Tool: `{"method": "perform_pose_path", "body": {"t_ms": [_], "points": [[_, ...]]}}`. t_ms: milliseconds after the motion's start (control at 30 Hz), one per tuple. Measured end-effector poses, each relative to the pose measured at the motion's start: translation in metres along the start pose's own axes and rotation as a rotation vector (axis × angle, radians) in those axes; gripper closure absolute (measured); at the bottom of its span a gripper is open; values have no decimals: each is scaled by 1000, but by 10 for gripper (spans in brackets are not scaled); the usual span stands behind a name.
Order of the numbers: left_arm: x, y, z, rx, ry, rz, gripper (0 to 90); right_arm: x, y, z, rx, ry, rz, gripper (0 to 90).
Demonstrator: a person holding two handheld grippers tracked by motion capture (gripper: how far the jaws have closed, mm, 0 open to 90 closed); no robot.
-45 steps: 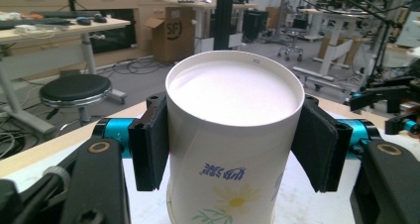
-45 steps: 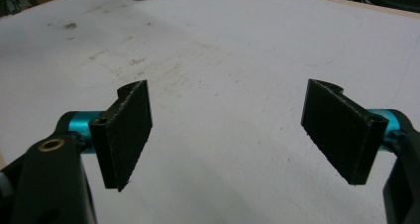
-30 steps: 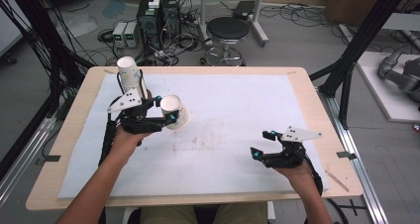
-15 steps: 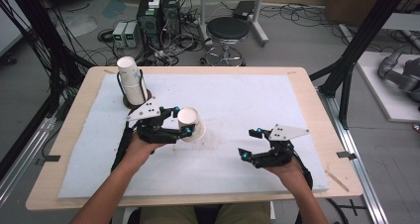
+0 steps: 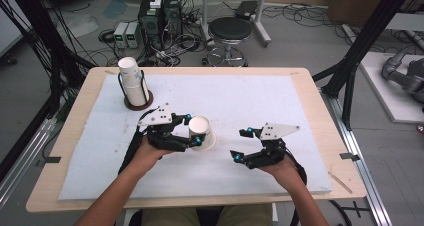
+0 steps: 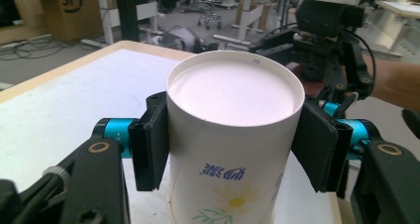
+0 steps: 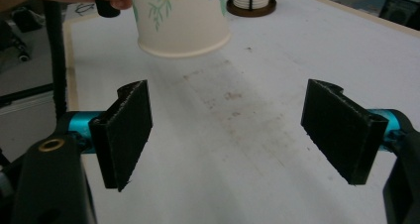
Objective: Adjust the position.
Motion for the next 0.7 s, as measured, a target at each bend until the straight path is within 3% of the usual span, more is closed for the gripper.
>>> {"method": "perform_pose_path", "body": {"t_ms": [33,200,700], "points": [[3,0,-3,1,-14,0,369,-2,3,-6,7,32,3,203],[6,-1,-6,-11,-35,-6,369,-8,8,-20,0,90,26,203],[19,-4,-19,-33,-131,-23,370,-18,12,-35,7,173,40,204]]}}
Point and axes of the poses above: each handheld gripper's, and its own axes: z roughly backward along the jaws, y roughly out of its top, x roughly to its right, the point moved 6 cm from there along -z, roughly forward along the jaws, and after that the axes turned 4 degrees about z, right-handed, at the moved point
